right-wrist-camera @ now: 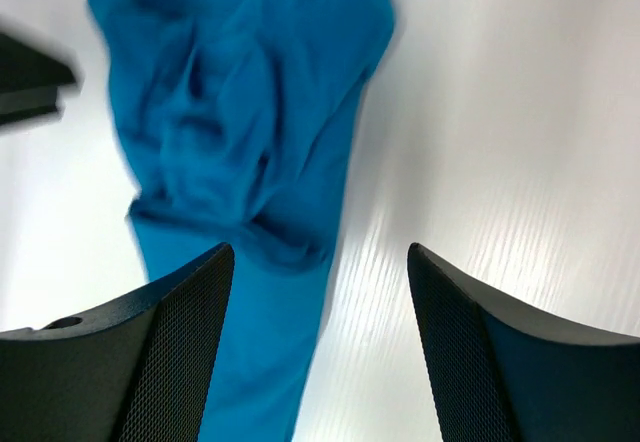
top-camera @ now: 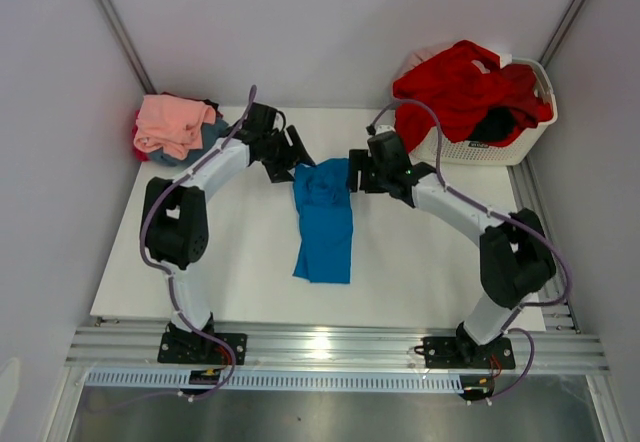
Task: Fold and stack the t-shirts
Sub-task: Fold the folded rectangular tshirt in 1/3 of the way
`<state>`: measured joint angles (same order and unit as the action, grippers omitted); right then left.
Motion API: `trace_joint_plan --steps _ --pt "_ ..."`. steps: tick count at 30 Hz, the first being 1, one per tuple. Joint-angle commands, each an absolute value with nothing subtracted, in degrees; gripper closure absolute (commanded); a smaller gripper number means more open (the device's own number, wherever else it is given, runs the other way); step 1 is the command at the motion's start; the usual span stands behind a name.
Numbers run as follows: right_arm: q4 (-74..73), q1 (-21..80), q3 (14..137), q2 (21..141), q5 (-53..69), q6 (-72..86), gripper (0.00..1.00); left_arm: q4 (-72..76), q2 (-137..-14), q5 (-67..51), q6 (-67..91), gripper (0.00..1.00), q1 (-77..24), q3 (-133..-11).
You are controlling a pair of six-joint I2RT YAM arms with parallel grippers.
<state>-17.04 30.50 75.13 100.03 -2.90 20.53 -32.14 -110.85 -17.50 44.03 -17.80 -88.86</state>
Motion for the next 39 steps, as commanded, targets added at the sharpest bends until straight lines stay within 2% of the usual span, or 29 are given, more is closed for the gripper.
trace_joint_plan --steps 1,6,14,19,31,39 --pt "-18.64 34.62 68.14 92.65 -6.94 25.83 0.26 -30.77 -108.2 -17.84 44.82 0.25 -17.49 -88.42" --pt "-15.3 38.66 53.99 84.91 -2.11 29.79 0.25 -28.93 -104.51 -18.89 45.44 0.25 -17.58 -82.55" --pt "-5.01 41.4 36.92 73.22 0.88 35.07 0.24 -17.93 -85.63 -17.76 49.39 0.25 -18.1 -59.34" --pt "-2.82 41.48 32.27 72.95 3.76 36.47 0.24 -20.83 -78.06 -14.6 48.43 0.25 -20.12 -55.03" --pt "15.28 42.28 19.96 74.0 10.89 47.8 0.23 -27.68 -58.28 -13.01 48.17 0.25 -21.88 -42.2" --pt "34.7 46.13 16.35 84.98 14.68 58.09 0.23 -32.52 -52.82 -11.6 45.27 0.24 -21.88 -41.31"
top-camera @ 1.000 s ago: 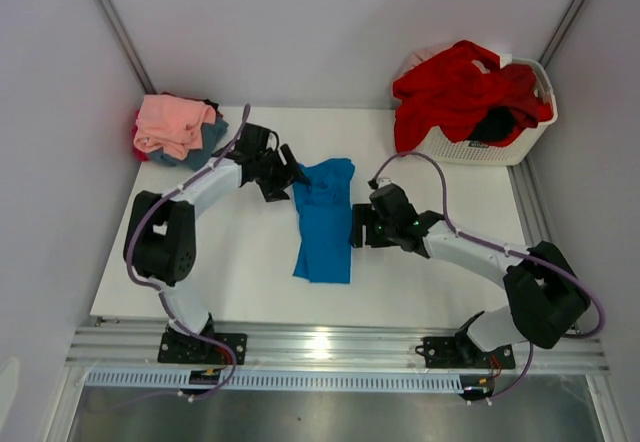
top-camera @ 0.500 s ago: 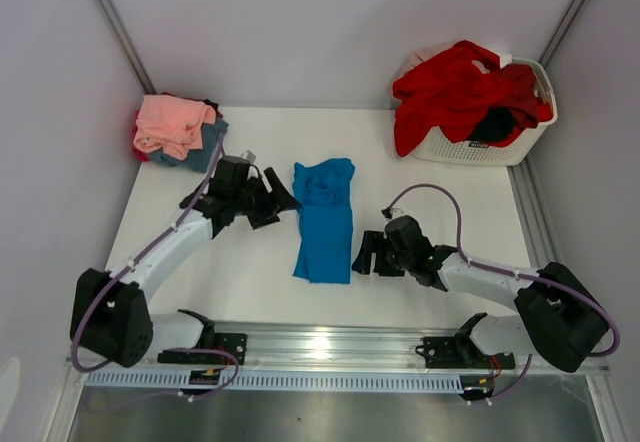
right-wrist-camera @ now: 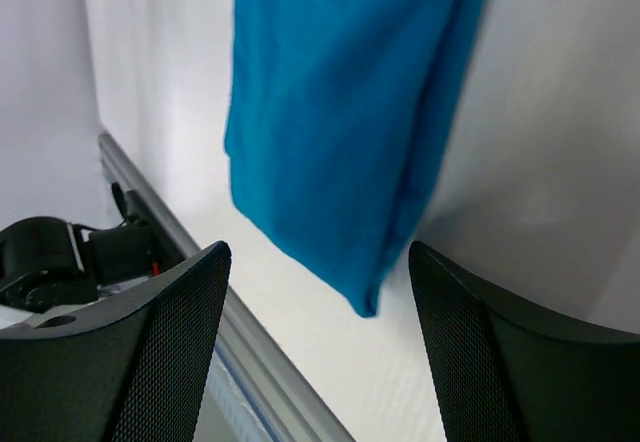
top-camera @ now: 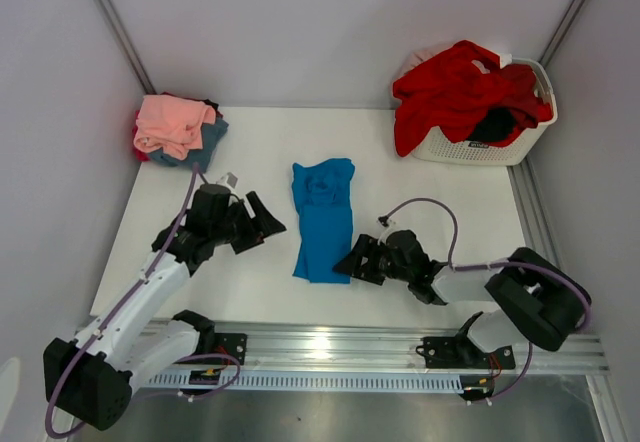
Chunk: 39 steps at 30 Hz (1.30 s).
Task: Fold and stack the t-shirts
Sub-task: Fold the folded rectangular tshirt in 1/3 of the way, then grab one side of the 2/3 rectangular tshirt with right arm
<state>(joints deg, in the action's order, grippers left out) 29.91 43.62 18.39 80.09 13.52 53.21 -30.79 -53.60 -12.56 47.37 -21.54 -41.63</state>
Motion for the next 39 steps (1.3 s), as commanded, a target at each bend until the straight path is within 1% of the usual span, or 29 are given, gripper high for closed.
trace_joint_plan --steps 1,4,6,8,9,10,11,12,14,18,24,28,33,35,39 --pt "36.11 48.49 17.22 86.47 14.42 58.97 0.23 -32.78 -52.91 -11.6 44.92 0.25 -21.8 -41.4" --pt "39.37 52.8 20.99 93.15 13.8 61.69 0.23 -33.66 -53.26 -12.13 43.43 0.25 -21.8 -41.49" --pt "40.42 54.05 22.58 97.63 13.71 62.31 0.27 -34.28 -53.17 -12.22 42.81 0.25 -21.88 -41.48" --pt "41.13 54.67 23.47 99.4 13.27 63.71 0.45 -34.98 -53.0 -12.39 41.75 0.25 -21.88 -41.83" --pt "41.13 54.67 23.47 99.84 12.92 64.07 0.59 -35.24 -52.56 -12.39 41.57 0.25 -21.88 -41.84" --pt "40.96 54.67 23.38 99.58 12.4 64.25 0.85 -35.42 -52.3 -12.31 41.05 0.24 -21.88 -41.92" --pt "38.87 54.75 23.64 98.97 11.17 64.34 0.95 -35.51 -52.03 -12.3 40.78 0.25 -21.88 -41.92" --pt "36.93 54.93 23.99 96.88 10.38 63.81 1.0 -35.51 -51.51 -12.22 40.69 0.25 -21.88 -41.84" --pt "30.7 55.46 25.13 94.23 7.32 62.58 1.0 -35.77 -50.98 -12.3 40.17 0.24 -21.88 -41.66" --pt "19.36 57.48 31.88 88.69 4.57 57.41 1.0 -36.3 -50.36 -12.57 39.64 0.24 -21.88 -41.75" --pt "3.2 58.53 40.07 87.19 10.44 53.09 1.0 -36.21 -50.54 -12.92 38.94 0.24 -21.88 -43.06" --pt "-1.65 59.76 39.29 83.86 14.23 54.66 1.0 -35.95 -51.33 -12.48 38.76 0.24 -21.88 -43.77" --pt "-7.28 60.82 39.02 77.53 14.59 55.11 1.0 -35.07 -52.56 -12.57 38.93 0.24 -21.88 -44.03" --pt "-8.08 60.82 39.9 74.55 14.68 54.67 1.0 -34.89 -53.35 -12.74 39.11 0.24 -21.88 -43.95" --pt "-9.93 58.54 43.85 72.86 16.78 53.0 1.0 -33.58 -54.58 -13.27 39.99 0.24 -21.88 -43.86"
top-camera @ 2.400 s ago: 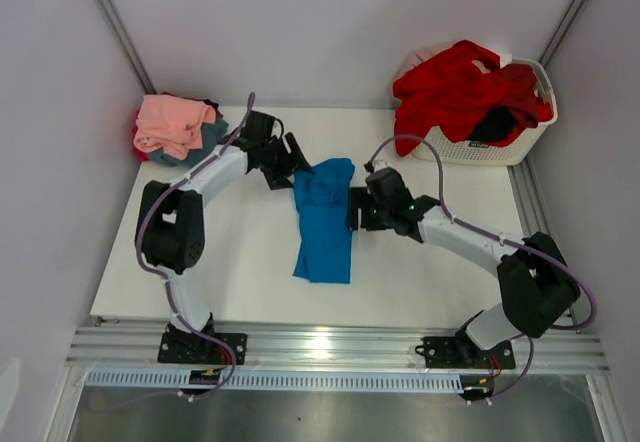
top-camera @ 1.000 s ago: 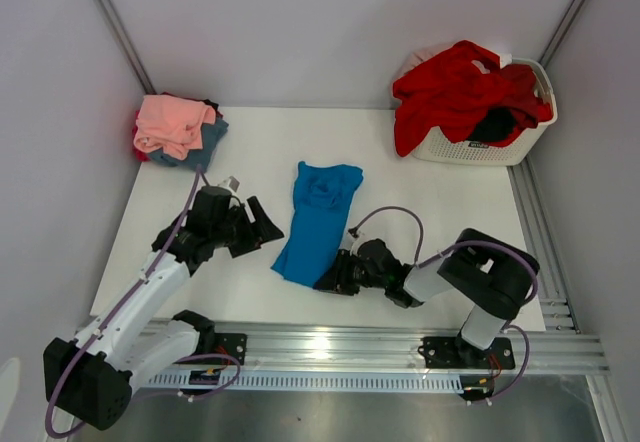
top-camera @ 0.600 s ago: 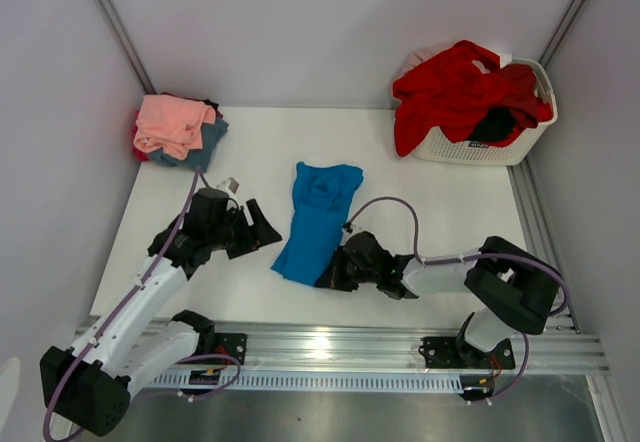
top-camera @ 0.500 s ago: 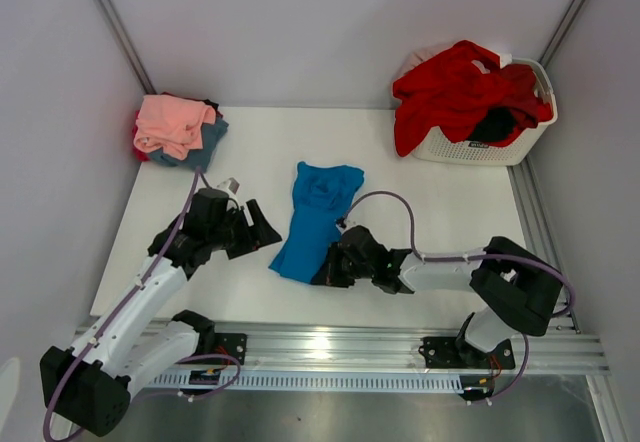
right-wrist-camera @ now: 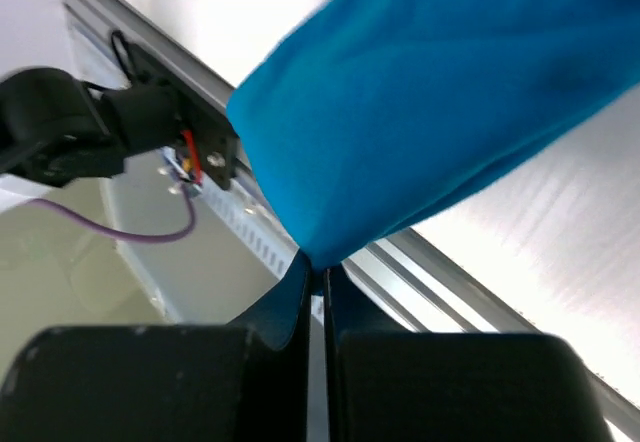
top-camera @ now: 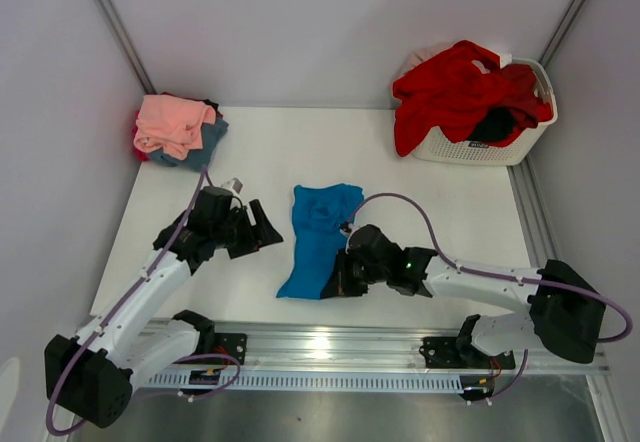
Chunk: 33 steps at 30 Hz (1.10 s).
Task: Fold and stack the t-shirts
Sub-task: Grab one side of the 2/3 rectangular tshirt with right arm
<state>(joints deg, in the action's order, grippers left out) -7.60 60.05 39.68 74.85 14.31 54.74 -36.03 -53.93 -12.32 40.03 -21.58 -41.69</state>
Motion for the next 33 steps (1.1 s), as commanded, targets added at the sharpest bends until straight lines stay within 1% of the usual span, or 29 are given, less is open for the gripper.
trace_joint_plan --steps 1,8,9,15,19,21,22,26,29,33 --pt "-10.02 57.75 44.81 72.77 17.4 52.56 1.0 -33.49 -54.84 -13.36 40.08 0.24 -21.88 -44.03" --pt "-8.53 44.05 53.43 73.91 25.56 48.78 1.0 -31.73 -55.9 -13.89 42.01 0.24 -21.88 -44.03" --pt "-8.35 41.07 55.79 75.22 26.19 48.08 1.0 -31.55 -55.9 -13.89 42.19 0.24 -21.88 -44.03" --pt "-8.97 32.89 66.6 82.69 29.26 44.65 1.0 -30.76 -55.46 -14.06 43.5 0.25 -21.88 -42.89" --pt "-5.02 28.32 70.13 90.76 31.81 45.78 1.0 -30.23 -55.02 -13.97 44.47 0.25 -21.88 -42.28" --pt "-2.56 26.73 71.62 94.64 33.3 46.58 1.0 -30.15 -54.76 -13.8 44.82 0.25 -21.88 -42.1" --pt "-0.98 25.41 73.55 98.75 34.79 47.37 1.0 -30.15 -54.67 -13.8 45.0 0.25 -21.97 -42.1" --pt "-0.71 23.82 79.62 108.68 35.77 47.63 1.0 -30.58 -53.7 -13.36 45.44 0.25 -21.97 -41.84" --pt "1.58 23.12 82.35 113.01 35.42 48.51 1.0 -31.55 -52.56 -12.48 45.44 0.25 -21.97 -41.92" --pt "1.23 22.5 84.55 115.75 33.84 48.52 1.0 -32.25 -51.33 -11.6 45.61 0.25 -22.06 -41.4"
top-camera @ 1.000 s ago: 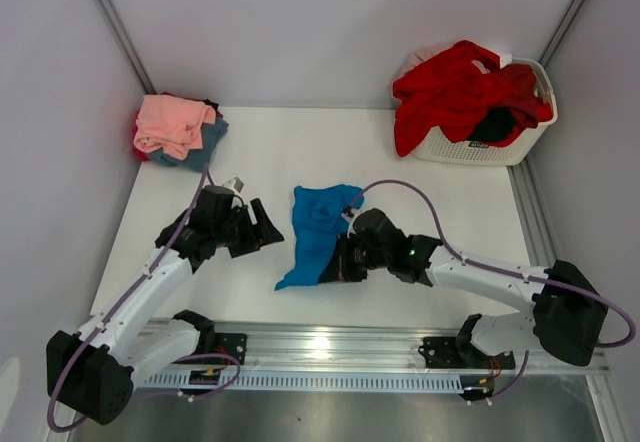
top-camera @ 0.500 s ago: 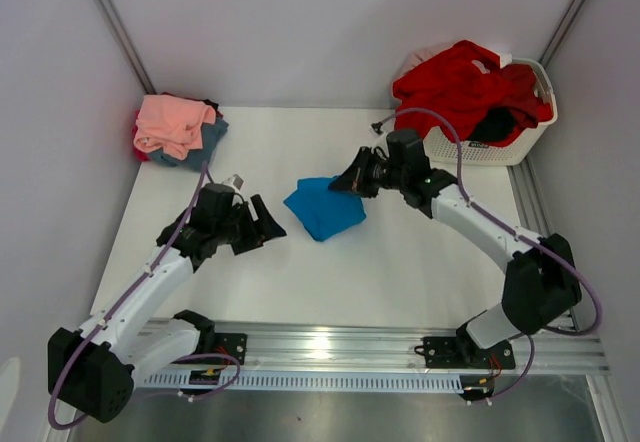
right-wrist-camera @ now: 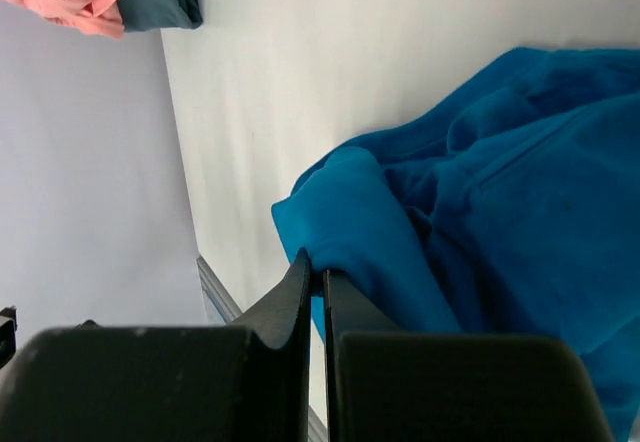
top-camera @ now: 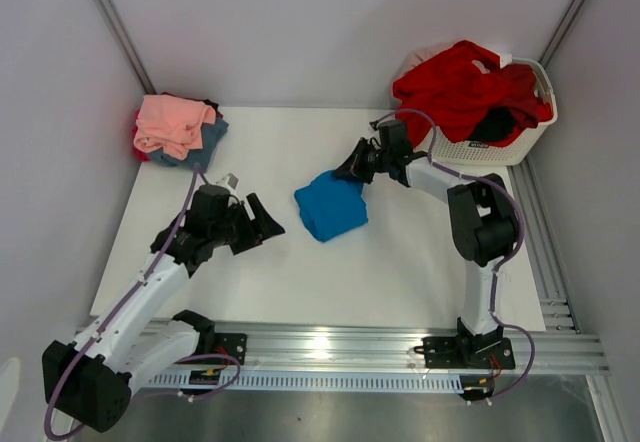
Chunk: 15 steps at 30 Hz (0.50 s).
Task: Fold and stack the t-shirts
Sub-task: Grab one side of the 2/3 rectangular tshirt with right arm
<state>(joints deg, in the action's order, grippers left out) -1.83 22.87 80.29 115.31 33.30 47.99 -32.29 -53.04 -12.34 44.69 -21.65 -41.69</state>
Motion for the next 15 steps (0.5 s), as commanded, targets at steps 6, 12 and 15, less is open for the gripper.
trace_joint_plan --steps 6,12,15 --pt "-3.94 21.97 89.37 120.75 31.91 45.19 0.69 -31.91 -51.5 -11.86 46.32 0.25 -22.06 -40.43" --pt "-12.11 25.73 88.86 114.8 18.94 32.98 0.14 -29.89 -53.08 -12.83 47.2 0.25 -22.24 -41.3" --pt "-17.03 28.12 91.31 110.4 13.55 24.98 0.1 -27.78 -55.45 -12.92 47.99 0.25 -22.5 -41.92"
